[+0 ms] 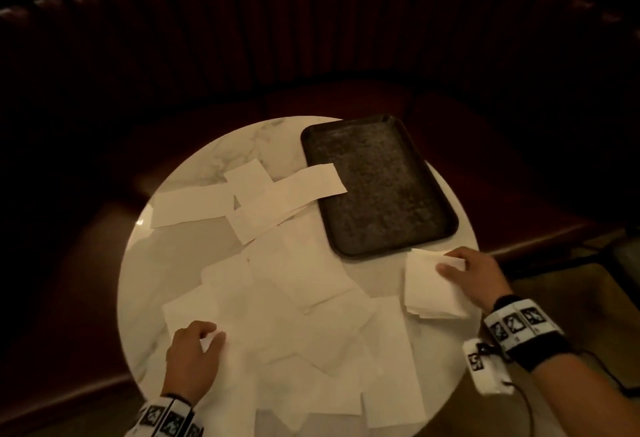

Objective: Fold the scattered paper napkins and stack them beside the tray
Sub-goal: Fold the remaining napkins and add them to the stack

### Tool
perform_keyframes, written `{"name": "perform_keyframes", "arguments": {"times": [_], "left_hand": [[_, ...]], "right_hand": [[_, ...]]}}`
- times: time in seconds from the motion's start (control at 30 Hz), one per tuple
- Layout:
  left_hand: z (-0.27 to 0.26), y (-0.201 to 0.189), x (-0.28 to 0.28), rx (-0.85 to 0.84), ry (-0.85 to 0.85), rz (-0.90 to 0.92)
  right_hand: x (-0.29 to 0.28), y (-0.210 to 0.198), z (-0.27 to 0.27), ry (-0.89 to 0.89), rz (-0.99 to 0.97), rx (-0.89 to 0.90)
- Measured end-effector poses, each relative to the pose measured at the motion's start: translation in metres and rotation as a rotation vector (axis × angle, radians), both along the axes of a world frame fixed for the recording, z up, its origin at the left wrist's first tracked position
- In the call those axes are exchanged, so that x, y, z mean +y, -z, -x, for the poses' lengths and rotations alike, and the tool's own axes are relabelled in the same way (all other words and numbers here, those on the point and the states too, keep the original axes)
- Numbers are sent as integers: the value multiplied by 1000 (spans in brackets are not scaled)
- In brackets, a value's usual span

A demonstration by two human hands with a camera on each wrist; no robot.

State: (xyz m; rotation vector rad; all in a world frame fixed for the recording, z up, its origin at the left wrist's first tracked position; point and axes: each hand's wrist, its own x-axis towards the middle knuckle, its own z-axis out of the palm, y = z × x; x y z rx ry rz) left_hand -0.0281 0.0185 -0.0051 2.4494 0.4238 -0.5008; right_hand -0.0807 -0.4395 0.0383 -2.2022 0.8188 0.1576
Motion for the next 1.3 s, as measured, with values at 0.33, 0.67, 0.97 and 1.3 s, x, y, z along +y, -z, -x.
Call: {"name": "perform_keyframes", "arguments": {"times": [0.33, 0.67, 0.97, 1.3], "left_hand": [[-62, 19, 34, 118, 19, -249], [-75, 22, 33, 134, 142, -363], [-70, -13, 51, 51, 101, -118], [-33, -193, 5, -169, 659, 510]], "right_hand": [[-27, 76, 1, 93, 323, 205], [4, 61, 41, 68, 285, -55], [145, -30, 28, -290, 95, -199], [257, -89, -16, -739, -478, -149]]}}
